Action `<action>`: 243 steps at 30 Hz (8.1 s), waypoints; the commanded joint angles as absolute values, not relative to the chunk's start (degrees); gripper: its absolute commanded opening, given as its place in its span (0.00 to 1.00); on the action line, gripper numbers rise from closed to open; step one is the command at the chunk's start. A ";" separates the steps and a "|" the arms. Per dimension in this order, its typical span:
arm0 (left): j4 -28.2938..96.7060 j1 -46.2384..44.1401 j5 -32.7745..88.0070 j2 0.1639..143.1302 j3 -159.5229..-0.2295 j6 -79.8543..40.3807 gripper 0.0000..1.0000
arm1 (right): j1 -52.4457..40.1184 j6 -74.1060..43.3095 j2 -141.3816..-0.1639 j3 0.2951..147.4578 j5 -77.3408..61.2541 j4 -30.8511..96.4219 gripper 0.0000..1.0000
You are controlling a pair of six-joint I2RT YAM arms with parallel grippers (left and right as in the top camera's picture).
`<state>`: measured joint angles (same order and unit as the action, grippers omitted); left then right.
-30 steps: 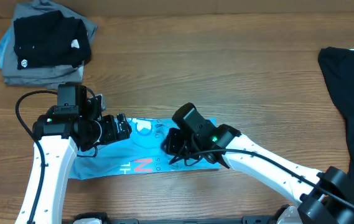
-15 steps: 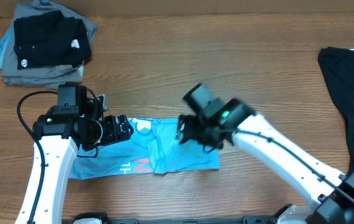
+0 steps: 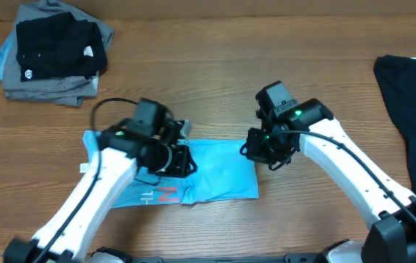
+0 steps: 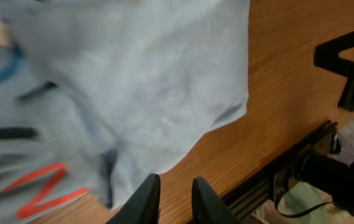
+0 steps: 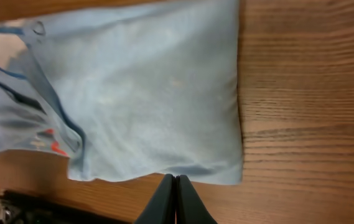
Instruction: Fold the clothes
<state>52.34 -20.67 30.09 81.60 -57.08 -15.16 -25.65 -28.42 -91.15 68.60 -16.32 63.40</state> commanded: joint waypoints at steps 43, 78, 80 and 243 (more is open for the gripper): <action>51.13 -13.63 29.45 99.48 -59.79 -11.77 0.56 | -13.82 -26.61 -95.68 56.49 -12.60 61.60 0.04; 52.56 -11.38 15.88 81.21 -59.86 -22.28 1.00 | -25.82 -13.58 -109.21 62.48 -18.98 47.42 0.07; 52.71 -11.38 15.86 81.21 -59.86 -22.28 1.00 | -25.74 -13.76 -110.69 61.76 -17.52 47.42 0.06; 76.84 -38.79 10.39 110.34 -104.29 -25.93 0.25 | 1.54 -17.56 -97.51 67.57 -23.27 57.89 1.00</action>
<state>77.76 -38.54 7.79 111.22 -103.18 -25.39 0.16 -17.56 -97.34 67.70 -22.52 57.56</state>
